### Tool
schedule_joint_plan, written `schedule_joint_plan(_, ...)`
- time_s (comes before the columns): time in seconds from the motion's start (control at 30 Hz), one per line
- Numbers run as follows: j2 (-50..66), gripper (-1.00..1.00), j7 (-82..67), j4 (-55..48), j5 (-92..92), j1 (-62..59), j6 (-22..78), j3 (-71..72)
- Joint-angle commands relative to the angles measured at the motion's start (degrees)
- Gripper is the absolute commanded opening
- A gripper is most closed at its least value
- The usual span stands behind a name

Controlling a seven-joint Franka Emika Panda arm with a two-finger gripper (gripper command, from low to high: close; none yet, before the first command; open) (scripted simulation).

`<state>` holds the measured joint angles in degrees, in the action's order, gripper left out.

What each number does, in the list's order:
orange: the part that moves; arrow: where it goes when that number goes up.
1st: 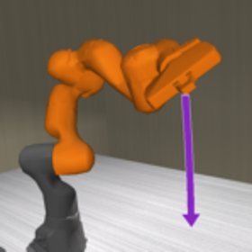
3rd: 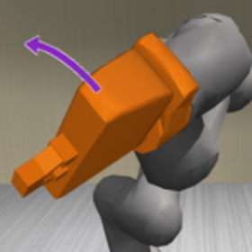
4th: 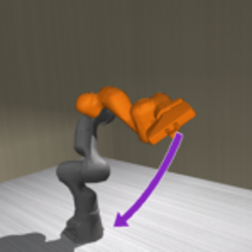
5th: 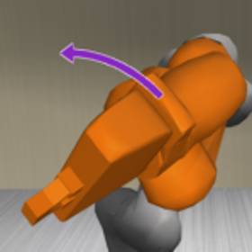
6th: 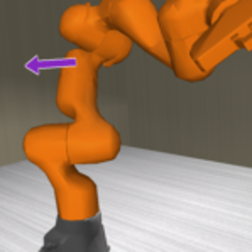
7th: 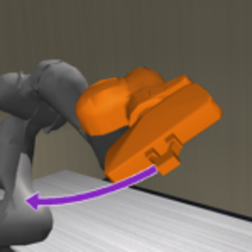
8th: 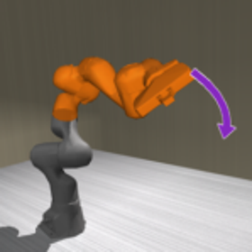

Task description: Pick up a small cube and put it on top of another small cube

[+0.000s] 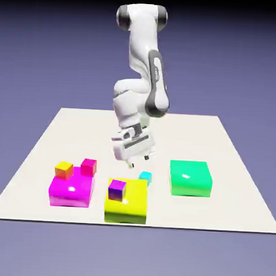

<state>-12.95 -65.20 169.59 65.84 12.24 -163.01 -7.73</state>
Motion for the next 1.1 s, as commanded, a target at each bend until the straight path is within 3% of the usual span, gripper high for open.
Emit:
schedule_joint_plan(0.0,0.46,0.00,-2.50,0.20,1.53,0.27,0.26,-0.18)
schedule_joint_plan(0.47,6.33,0.00,-34.58,2.76,21.15,3.71,3.53,-2.48)
schedule_joint_plan(0.83,26.50,0.00,-58.15,-7.52,47.15,5.65,7.79,-0.92)
schedule_joint_plan(0.87,26.50,-1.00,-58.15,-7.52,47.15,5.65,7.79,-0.92)
schedule_joint_plan(1.07,16.85,-1.00,-46.87,-2.60,34.70,4.72,5.75,-1.67)
